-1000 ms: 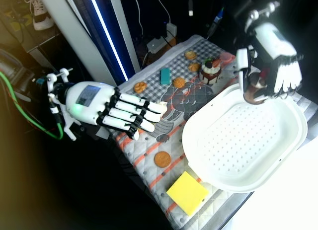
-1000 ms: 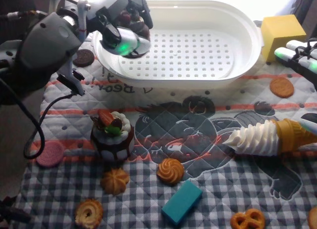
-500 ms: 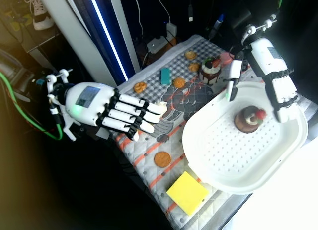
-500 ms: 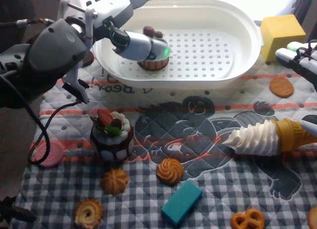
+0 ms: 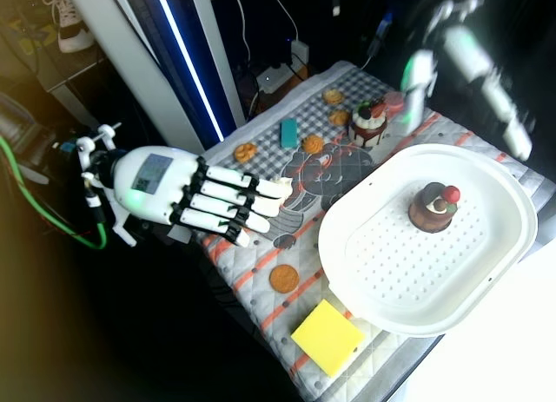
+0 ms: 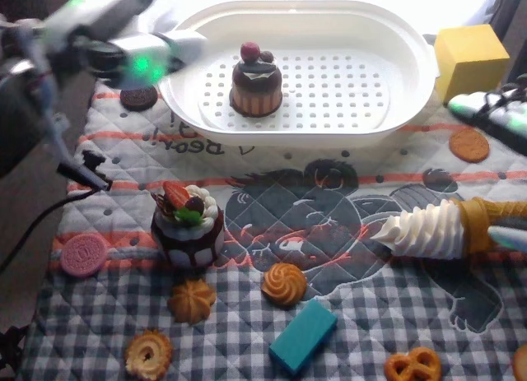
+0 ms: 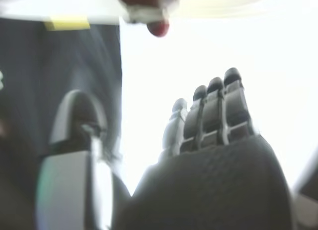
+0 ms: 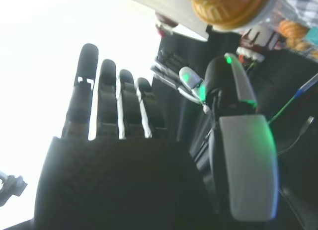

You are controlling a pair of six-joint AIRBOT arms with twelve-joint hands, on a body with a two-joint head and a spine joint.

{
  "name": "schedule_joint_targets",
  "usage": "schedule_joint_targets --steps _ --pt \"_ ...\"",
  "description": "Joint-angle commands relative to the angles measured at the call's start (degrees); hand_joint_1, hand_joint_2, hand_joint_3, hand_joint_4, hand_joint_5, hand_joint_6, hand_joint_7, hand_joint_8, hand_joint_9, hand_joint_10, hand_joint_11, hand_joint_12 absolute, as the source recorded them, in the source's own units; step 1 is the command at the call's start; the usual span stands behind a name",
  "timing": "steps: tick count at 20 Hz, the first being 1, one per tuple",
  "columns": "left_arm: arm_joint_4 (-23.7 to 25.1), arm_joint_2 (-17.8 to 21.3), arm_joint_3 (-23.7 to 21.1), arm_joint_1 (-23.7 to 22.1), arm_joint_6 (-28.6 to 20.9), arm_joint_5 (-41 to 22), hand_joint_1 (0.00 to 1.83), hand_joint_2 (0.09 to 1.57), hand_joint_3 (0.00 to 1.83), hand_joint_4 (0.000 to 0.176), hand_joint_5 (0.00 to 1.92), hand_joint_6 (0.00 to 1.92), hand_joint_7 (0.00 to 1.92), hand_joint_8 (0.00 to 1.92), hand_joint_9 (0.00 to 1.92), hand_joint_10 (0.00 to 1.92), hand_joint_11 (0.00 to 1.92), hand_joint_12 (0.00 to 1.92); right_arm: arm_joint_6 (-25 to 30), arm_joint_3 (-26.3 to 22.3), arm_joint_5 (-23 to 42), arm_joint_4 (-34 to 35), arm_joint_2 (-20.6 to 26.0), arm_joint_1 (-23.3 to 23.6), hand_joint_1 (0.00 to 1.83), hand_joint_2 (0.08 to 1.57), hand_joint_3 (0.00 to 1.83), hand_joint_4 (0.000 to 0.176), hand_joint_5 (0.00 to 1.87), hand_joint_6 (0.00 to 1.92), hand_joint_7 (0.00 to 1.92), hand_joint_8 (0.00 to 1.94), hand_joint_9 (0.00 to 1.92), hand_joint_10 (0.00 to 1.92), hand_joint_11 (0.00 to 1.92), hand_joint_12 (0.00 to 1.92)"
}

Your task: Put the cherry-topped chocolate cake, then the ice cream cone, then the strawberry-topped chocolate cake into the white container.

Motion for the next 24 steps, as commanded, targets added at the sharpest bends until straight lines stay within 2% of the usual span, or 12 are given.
schedule_joint_targets --steps 1,2,5,6,9,10,11,13,14,15,19,24 --pt "3.40 1.13 -1.30 0.62 -2.71 -11.42 0.73 1.34 0.00 0.126 0.01 0.00 0.00 0.00 0.01 0.00 0.00 0.64 0.14 0.47 4.57 -0.14 -0.13 0.83 0.75 1.17 0.00 0.000 0.05 0.01 0.18 0.03 0.00 0.74 0.00 1.69" --pt "3.94 2.24 -2.92 1.92 -3.19 -14.18 0.70 1.35 0.00 0.135 0.02 0.00 0.01 0.00 0.02 0.01 0.00 0.83 0.14 0.88 3.07 -0.48 -0.72 1.18 0.82 1.17 0.00 0.000 0.05 0.01 0.16 0.02 0.00 0.68 0.00 1.63" --pt "5.51 5.61 -8.38 6.72 -3.36 -23.50 0.71 1.36 0.00 0.145 0.04 0.01 0.03 0.00 0.03 0.01 0.00 0.68 0.14 2.50 -1.25 -0.74 -3.09 2.42 0.91 1.16 0.00 0.000 0.06 0.02 0.14 0.01 0.00 0.60 0.00 1.51" --pt "6.09 6.23 -9.48 7.65 -3.37 -25.35 0.72 1.36 0.00 0.127 0.06 0.01 0.05 0.01 0.04 0.01 0.00 0.65 0.14 2.87 -1.99 -0.73 -3.68 2.50 0.95 1.17 0.00 0.000 0.06 0.01 0.12 0.01 0.00 0.51 0.00 1.52" --pt "7.45 7.32 -11.36 9.29 -3.38 -28.68 0.70 1.36 0.00 0.135 0.08 0.01 0.08 0.01 0.06 0.02 0.00 0.80 0.14 3.95 -4.41 -0.73 -5.42 2.90 1.02 1.16 0.00 0.000 0.13 0.05 0.23 0.05 0.00 0.93 0.00 1.69" --pt "7.74 7.50 -11.67 9.44 -3.38 -29.14 0.70 1.36 0.00 0.135 0.08 0.01 0.08 0.01 0.06 0.02 0.00 0.80 0.14 4.17 -4.81 -0.73 -5.79 2.91 1.02 1.16 0.00 0.000 0.13 0.05 0.23 0.05 0.00 0.93 0.00 1.69" --pt "8.24 7.75 -12.10 9.63 -3.38 -29.91 0.71 1.36 0.00 0.124 0.10 0.01 0.09 0.00 0.09 0.03 0.00 0.96 0.14 4.53 -5.56 -0.72 -6.35 2.95 0.98 1.18 0.00 0.000 0.22 0.09 0.40 0.16 0.02 1.11 0.00 1.74" --pt "9.04 8.23 -12.83 10.10 -3.38 -31.51 0.71 1.37 0.00 0.130 0.10 0.01 0.08 0.00 0.08 0.02 0.00 0.92 0.24 5.17 -6.86 -0.72 -7.33 3.17 1.05 1.21 0.00 0.000 0.39 0.50 0.56 0.41 0.27 1.18 0.11 1.85" --pt "9.24 8.47 -13.16 10.41 -3.38 -32.16 0.71 1.36 0.00 0.136 0.12 0.01 0.09 0.00 0.09 0.03 0.00 0.92 0.33 5.48 -7.45 -0.73 -7.80 3.37 1.13 1.25 0.00 0.000 0.57 1.27 0.77 1.15 0.59 1.29 0.51 1.81" --pt "9.37 8.81 -13.53 10.82 -3.38 -32.87 0.71 1.36 0.00 0.133 0.12 0.01 0.09 0.00 0.09 0.02 0.00 0.92 0.38 5.82 -8.12 -0.79 -8.36 3.61 1.16 1.26 0.00 0.000 0.61 1.41 0.82 1.31 0.76 1.27 0.68 1.72" --pt "9.37 9.55 -14.22 11.77 -3.38 -34.66 0.66 1.35 0.00 0.129 0.12 0.00 0.11 0.00 0.11 0.03 0.00 1.10 0.48 6.21 -8.81 -1.96 -9.08 4.94 1.17 1.29 0.00 0.000 0.57 1.42 0.78 1.56 0.76 1.66 0.71 1.92" --pt "8.95 10.28 -14.72 12.86 -3.38 -35.93 0.67 1.35 0.00 0.113 0.12 0.00 0.10 0.00 0.11 0.02 0.00 1.03 0.52 4.43 -3.79 -4.73 -5.44 8.00 1.16 1.32 0.00 0.000 0.54 1.45 0.73 1.66 0.63 1.77 0.59 1.92"
